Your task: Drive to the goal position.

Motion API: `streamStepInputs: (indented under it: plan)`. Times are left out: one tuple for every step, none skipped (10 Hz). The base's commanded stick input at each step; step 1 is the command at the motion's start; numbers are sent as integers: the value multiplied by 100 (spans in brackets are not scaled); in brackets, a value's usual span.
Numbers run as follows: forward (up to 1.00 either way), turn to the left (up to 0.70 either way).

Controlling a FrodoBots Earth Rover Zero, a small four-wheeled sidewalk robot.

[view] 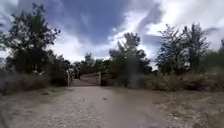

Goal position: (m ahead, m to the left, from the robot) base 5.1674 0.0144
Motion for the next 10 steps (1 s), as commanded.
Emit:
streamStepInputs:
  plan:
    - [45, 27]
    - [45, 27]
    - [45, 27]
    - [45, 6]
    - [45, 0]
    - [45, 0]
    - [45, 0]
    - [45, 0]
    - [45, 0]
    - [45, 0]
